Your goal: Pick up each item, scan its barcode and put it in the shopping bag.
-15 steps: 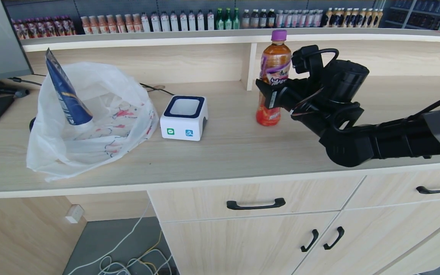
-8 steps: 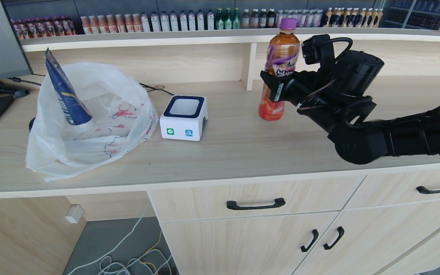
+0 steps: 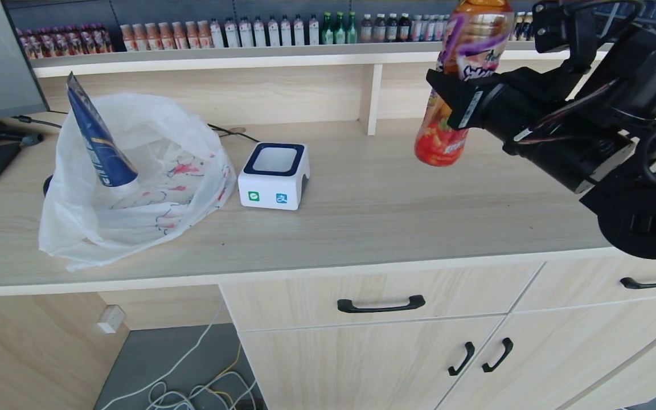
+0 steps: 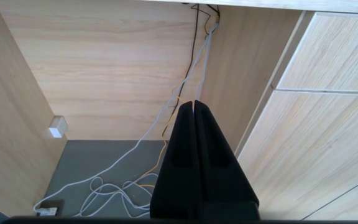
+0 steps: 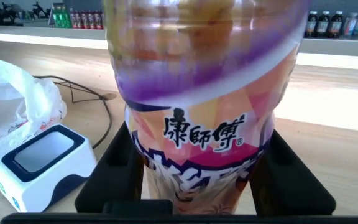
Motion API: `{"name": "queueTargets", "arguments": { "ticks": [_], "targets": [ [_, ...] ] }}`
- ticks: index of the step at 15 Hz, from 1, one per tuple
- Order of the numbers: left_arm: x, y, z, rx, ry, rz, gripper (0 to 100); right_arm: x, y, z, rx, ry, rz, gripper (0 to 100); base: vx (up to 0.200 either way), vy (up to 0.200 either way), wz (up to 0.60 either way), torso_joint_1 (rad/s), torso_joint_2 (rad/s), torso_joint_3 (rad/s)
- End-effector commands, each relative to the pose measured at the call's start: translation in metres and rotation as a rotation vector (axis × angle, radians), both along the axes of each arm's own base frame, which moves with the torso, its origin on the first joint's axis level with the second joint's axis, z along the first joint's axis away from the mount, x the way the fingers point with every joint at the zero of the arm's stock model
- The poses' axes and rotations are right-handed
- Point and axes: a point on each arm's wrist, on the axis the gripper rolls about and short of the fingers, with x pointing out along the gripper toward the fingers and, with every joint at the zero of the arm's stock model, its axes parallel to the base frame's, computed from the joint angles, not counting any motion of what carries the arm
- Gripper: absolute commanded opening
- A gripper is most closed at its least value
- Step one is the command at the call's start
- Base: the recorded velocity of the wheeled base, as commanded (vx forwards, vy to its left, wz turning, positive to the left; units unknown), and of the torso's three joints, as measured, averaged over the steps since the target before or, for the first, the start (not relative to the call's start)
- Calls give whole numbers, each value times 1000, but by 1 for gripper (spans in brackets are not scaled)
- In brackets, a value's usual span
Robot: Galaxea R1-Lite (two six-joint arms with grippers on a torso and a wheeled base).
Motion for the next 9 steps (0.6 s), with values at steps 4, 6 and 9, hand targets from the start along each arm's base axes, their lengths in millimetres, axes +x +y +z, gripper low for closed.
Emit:
{"name": "queueTargets", "arguments": {
  "ticks": [4, 6, 9],
  "targets": [
    [0, 0, 0, 0, 0, 0, 0, -78, -28, 13, 15, -30, 32, 0, 0, 0, 0, 0, 0, 0],
    [0, 0, 0, 0, 0, 0, 0, -92, -34, 9, 11, -22, 37, 0, 0, 0, 0, 0, 0, 0],
    [0, 0, 0, 0, 0, 0, 0, -114, -41, -3, 3, -5, 56, 0, 0, 0, 0, 0, 0, 0]
  ]
}}
